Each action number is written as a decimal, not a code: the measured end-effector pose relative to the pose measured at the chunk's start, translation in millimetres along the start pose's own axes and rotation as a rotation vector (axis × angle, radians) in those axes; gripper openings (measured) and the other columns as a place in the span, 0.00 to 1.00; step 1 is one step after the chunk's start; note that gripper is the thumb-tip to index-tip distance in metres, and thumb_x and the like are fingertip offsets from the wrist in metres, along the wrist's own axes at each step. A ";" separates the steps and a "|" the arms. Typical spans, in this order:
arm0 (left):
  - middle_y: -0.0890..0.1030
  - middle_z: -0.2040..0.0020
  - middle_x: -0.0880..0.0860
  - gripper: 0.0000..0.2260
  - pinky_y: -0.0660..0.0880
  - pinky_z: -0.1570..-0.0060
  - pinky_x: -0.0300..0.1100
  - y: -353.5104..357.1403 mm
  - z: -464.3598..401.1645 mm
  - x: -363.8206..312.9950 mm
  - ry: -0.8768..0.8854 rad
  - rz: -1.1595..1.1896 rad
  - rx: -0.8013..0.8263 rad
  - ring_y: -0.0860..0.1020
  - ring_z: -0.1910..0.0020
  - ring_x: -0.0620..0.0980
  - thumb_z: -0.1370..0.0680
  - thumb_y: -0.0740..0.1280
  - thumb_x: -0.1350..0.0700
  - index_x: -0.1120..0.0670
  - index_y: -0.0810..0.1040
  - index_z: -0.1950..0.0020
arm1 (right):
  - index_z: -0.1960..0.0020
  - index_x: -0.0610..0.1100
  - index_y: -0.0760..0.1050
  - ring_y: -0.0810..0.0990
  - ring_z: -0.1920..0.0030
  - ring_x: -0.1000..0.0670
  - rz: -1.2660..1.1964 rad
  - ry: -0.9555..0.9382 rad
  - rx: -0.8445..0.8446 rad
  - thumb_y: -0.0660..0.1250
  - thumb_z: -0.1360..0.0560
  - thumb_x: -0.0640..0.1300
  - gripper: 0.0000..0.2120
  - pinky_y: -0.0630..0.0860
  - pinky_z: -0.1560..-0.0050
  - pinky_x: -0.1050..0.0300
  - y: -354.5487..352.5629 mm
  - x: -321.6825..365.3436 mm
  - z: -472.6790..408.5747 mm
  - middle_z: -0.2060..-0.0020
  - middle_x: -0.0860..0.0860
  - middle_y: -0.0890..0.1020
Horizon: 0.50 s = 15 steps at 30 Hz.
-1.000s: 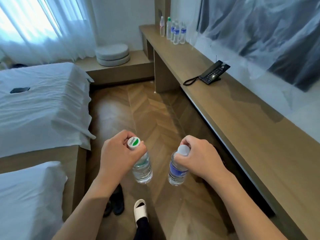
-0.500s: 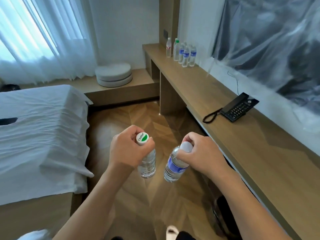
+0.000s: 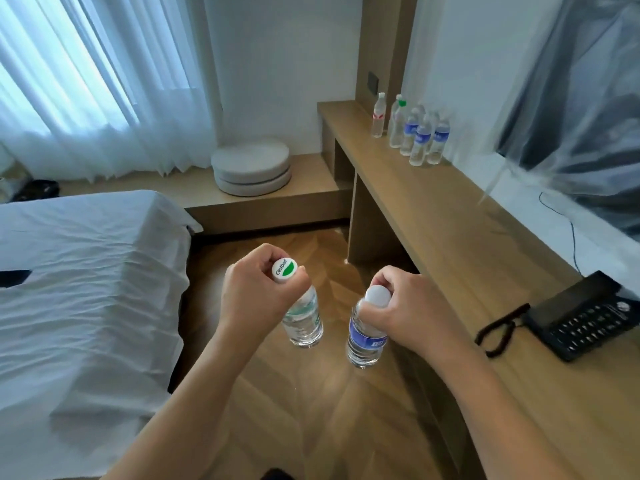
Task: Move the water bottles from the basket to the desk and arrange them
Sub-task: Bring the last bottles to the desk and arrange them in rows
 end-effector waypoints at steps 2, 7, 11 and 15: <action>0.80 0.68 0.44 0.06 0.70 0.70 0.30 8.1 -38.8 14.2 -0.018 -0.011 0.006 0.78 0.68 0.41 0.34 0.74 0.52 0.48 0.78 0.63 | 0.55 0.53 0.74 0.79 0.63 0.55 0.005 0.000 0.005 0.69 0.32 0.60 0.13 0.79 0.63 0.64 5.9 0.6 -41.7 0.64 0.58 0.77; 0.80 0.69 0.43 0.06 0.71 0.70 0.32 28.6 -140.7 51.9 0.005 -0.049 0.001 0.79 0.68 0.42 0.33 0.74 0.51 0.47 0.78 0.64 | 0.55 0.52 0.74 0.80 0.63 0.54 -0.002 0.010 0.021 0.70 0.33 0.57 0.12 0.82 0.61 0.58 28.5 6.7 -155.0 0.64 0.57 0.78; 0.79 0.69 0.43 0.06 0.69 0.70 0.31 42.6 -226.2 79.8 0.028 -0.061 0.040 0.78 0.68 0.41 0.33 0.74 0.51 0.48 0.78 0.63 | 0.55 0.52 0.74 0.79 0.62 0.54 0.005 0.033 0.036 0.70 0.33 0.58 0.12 0.81 0.62 0.59 44.3 17.2 -246.1 0.64 0.56 0.79; 0.80 0.68 0.43 0.07 0.70 0.70 0.29 48.3 -315.5 108.5 0.033 -0.043 0.040 0.77 0.69 0.40 0.32 0.75 0.52 0.49 0.79 0.62 | 0.56 0.52 0.74 0.80 0.62 0.53 -0.024 0.026 0.011 0.70 0.33 0.57 0.12 0.83 0.61 0.54 53.0 30.8 -335.2 0.64 0.55 0.79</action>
Point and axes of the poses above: each hand's wrist, its own z-axis away from the middle knuckle, its own y-axis out of the palm, x = y × z, the point moved 10 cm from there along -z, towards the middle knuckle
